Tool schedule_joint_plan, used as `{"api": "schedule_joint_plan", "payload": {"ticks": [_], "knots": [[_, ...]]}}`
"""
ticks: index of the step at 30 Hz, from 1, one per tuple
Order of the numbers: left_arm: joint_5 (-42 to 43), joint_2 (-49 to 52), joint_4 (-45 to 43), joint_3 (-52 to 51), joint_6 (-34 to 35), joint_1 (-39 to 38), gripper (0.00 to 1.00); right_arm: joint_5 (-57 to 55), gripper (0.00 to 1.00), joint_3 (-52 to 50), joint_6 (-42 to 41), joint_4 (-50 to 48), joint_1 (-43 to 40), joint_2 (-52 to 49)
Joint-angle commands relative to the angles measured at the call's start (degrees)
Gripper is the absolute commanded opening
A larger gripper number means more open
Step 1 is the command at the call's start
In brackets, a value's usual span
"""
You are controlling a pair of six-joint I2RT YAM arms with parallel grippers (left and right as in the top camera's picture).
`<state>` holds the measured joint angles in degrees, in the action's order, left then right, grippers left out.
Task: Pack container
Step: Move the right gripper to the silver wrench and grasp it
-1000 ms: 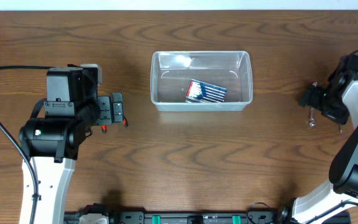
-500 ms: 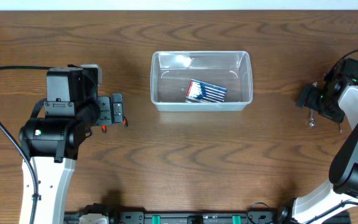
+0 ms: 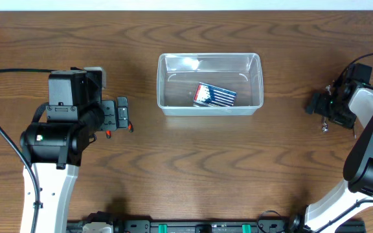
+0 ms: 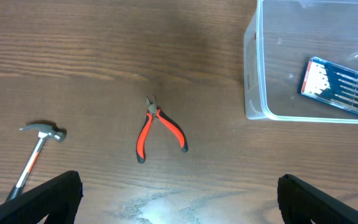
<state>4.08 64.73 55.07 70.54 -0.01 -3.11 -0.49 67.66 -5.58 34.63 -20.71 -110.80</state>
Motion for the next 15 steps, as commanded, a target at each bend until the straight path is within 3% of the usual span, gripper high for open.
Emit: {"api": "schedule_joint_plan", "payload": {"ticks": [1,7,13,15], "knots": [[-0.66,0.11,0.00,1.05,-0.37,-0.13,0.99,1.20,0.97,-0.24,0.52,-0.15,0.35,-2.80],[-0.66,0.11,-0.02,1.05,-0.37,-0.13,0.98,1.20,0.74,-0.24,0.52,-0.13,0.35,-2.80],[-0.66,0.11,0.00,1.05,-0.37,-0.13,0.99,1.20,0.62,-0.24,0.52,-0.09,0.35,-2.80],[-0.66,0.11,-0.02,1.05,-0.37,-0.13,0.98,1.20,0.54,-0.24,0.52,0.11,0.35,-2.80]]}}
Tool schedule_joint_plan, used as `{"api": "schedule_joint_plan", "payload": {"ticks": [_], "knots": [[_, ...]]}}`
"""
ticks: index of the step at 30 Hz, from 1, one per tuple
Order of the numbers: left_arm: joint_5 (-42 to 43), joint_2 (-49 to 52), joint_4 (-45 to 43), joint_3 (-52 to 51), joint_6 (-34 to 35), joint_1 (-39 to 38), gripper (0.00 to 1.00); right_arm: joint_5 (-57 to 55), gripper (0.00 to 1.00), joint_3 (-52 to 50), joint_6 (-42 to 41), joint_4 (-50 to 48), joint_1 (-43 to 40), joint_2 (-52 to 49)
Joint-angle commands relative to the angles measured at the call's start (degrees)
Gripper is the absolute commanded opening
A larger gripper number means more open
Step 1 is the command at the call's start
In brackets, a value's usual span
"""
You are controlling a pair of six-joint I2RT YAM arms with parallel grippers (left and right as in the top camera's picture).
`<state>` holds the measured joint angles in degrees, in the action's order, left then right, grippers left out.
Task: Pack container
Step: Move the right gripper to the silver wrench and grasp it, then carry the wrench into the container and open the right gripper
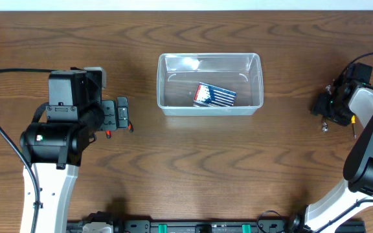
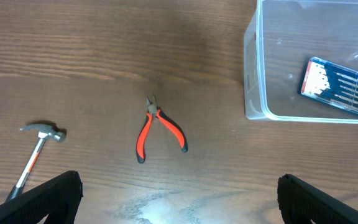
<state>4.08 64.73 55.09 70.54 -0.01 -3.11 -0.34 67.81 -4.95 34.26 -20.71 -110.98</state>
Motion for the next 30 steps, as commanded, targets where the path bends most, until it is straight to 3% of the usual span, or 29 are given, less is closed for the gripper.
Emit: {"api": "schedule_joint_plan", "payload": {"ticks": [1,3,6,11,17,25,30], "knots": [[-0.66,0.11,-0.04,1.05,-0.37,-0.13,0.98,1.05,0.44,-0.39,-0.11,0.61,0.35,-2.62],[-0.66,0.11,-0.04,1.05,-0.37,-0.13,0.98,1.05,0.26,-0.39,-0.11,0.72,0.35,-2.62],[-0.66,0.11,-0.04,1.05,-0.37,-0.13,0.98,1.05,0.15,-0.39,-0.11,0.92,0.35,-2.62],[-0.66,0.11,-0.04,1.05,-0.39,-0.13,0.98,1.05,0.13,-0.39,-0.11,1.14,0.35,-2.62],[-0.66,0.11,-0.04,1.05,-0.39,-0.13,0.98,1.07,0.01,-0.39,-0.11,1.36,0.35,-2.62],[-0.68,0.11,-0.04,1.05,-0.39,-0.13,0.98,2.34,0.01,-0.15,-0.11,1.75,1.11,-2.43],[-0.68,0.11,-0.04,1.05,-0.42,-0.13,0.98,3.80,0.01,5.64,1.05,8.70,3.89,-0.09]]}}
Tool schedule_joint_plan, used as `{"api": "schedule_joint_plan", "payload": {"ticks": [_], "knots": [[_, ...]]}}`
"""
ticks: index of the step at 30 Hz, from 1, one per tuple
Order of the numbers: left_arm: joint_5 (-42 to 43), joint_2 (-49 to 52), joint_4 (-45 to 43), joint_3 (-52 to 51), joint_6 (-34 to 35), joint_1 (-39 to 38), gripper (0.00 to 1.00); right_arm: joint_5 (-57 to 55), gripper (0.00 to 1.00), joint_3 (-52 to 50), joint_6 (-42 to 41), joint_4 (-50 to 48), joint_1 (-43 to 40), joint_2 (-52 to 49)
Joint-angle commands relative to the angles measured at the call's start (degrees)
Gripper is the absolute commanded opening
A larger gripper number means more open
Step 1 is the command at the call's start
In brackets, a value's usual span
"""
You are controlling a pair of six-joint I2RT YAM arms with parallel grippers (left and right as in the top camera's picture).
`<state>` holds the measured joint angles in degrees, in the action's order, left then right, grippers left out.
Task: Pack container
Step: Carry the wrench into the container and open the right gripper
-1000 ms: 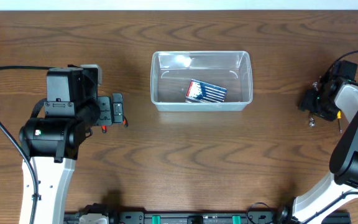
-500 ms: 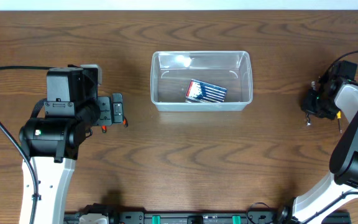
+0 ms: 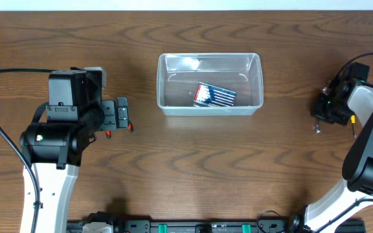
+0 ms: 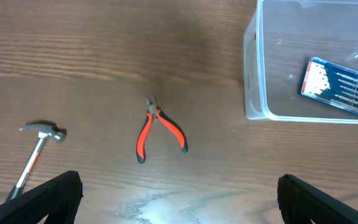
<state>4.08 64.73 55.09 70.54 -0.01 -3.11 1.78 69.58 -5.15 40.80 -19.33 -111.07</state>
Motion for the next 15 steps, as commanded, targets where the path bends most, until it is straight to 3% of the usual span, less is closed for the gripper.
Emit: {"api": "schedule_joint_plan", "payload": {"ticks": [1,6,11,15], "knots": [[-0.68,0.11,-0.04,1.05,-0.42,-0.13,0.98,1.66,0.01,5.86,2.01,3.87,3.52,0.79],[-0.68,0.11,-0.02,1.05,-0.42,-0.13,0.98,1.70,0.01,18.49,8.50,12.33,10.71,5.57],[-0.68,0.11,-0.02,1.05,-0.42,-0.13,0.99,1.68,0.01,31.74,28.00,20.83,21.90,7.37],[-0.66,0.11,0.04,1.05,-0.42,-0.13,0.98,1.68,0.01,33.88,43.60,22.40,31.54,7.13]]}}
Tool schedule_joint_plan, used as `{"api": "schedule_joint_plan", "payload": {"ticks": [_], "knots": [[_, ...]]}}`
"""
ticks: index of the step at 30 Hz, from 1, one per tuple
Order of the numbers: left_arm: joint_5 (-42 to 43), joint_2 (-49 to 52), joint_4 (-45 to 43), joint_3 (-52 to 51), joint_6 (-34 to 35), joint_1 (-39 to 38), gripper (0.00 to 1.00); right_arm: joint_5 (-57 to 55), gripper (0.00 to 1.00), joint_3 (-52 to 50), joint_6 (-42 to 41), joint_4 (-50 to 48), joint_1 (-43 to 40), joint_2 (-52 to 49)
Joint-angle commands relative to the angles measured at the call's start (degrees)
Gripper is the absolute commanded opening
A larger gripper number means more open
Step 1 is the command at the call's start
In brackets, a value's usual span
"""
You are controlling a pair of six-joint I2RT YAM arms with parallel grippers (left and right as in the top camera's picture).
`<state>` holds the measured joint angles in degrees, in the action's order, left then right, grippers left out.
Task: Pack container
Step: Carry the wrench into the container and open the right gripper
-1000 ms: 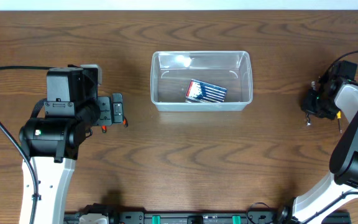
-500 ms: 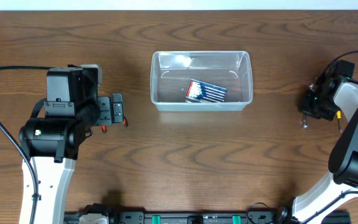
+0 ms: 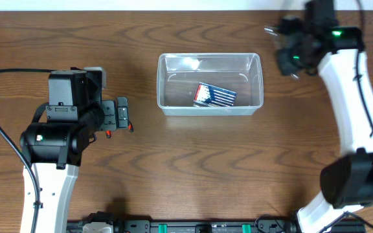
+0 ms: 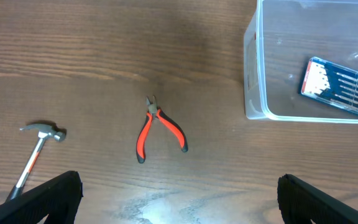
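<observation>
A clear plastic container [image 3: 210, 107] stands mid-table with a blue case of bits [image 3: 215, 95] lying inside; the left wrist view shows the container [image 4: 253, 74] and the case [image 4: 339, 86] too. Red-handled pliers [image 4: 159, 129] and a small hammer [image 4: 37, 149] lie on the table left of the container. My left gripper [image 4: 179, 202] hovers open above them, holding nothing. My right gripper [image 3: 292, 61] hangs just past the container's right end, shut on a small tool whose metal tip [image 3: 294, 75] pokes out below it.
The wooden table [image 3: 206, 175] carries nothing else that shows. The left arm's body [image 3: 60, 133] covers the hammer in the overhead view. The right arm [image 3: 355, 129] stretches from the front right corner up to the back.
My right gripper has gone from low over the table at the far right to the back, beside the container's right end, with the small tool in it. The left arm has not moved.
My right gripper sat at the table's far right with a small metal-tipped tool under it. It shifted slightly there over the two later moments. Now it is up beside the container, the tool with it. The left gripper stayed open above the pliers throughout.
</observation>
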<state>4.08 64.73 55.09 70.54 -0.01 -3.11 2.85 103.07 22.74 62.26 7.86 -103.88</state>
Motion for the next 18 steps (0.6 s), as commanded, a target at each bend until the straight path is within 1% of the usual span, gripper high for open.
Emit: {"api": "schedule_joint_plan", "payload": {"ticks": [1,2,5,9,15,16,18], "knots": [[-0.66,0.11,0.15,1.05,-0.42,-0.13,0.98,0.63,0.01,0.28,17.62,0.72,6.08,-0.52],[-0.68,0.11,0.24,1.05,-0.42,-0.13,0.98,0.68,0.01,0.26,19.37,0.66,7.52,-1.05],[-0.68,0.11,0.68,1.05,-0.42,-0.13,0.99,2.75,0.01,0.20,28.44,0.74,11.50,-4.24],[-0.66,0.11,0.85,1.05,-0.42,-0.13,0.98,5.42,0.01,0.20,36.50,0.22,13.62,-9.38],[-0.66,0.11,0.90,1.05,-0.39,-0.13,0.98,5.49,0.01,0.20,35.93,-5.55,13.64,-19.08],[-0.66,0.11,0.98,1.05,-0.42,-0.13,0.98,5.49,0.01,0.20,34.71,-7.04,13.44,-20.31],[-0.68,0.11,1.20,1.05,-0.39,-0.13,0.98,5.03,0.01,0.20,29.55,-10.86,12.96,-22.47]]}}
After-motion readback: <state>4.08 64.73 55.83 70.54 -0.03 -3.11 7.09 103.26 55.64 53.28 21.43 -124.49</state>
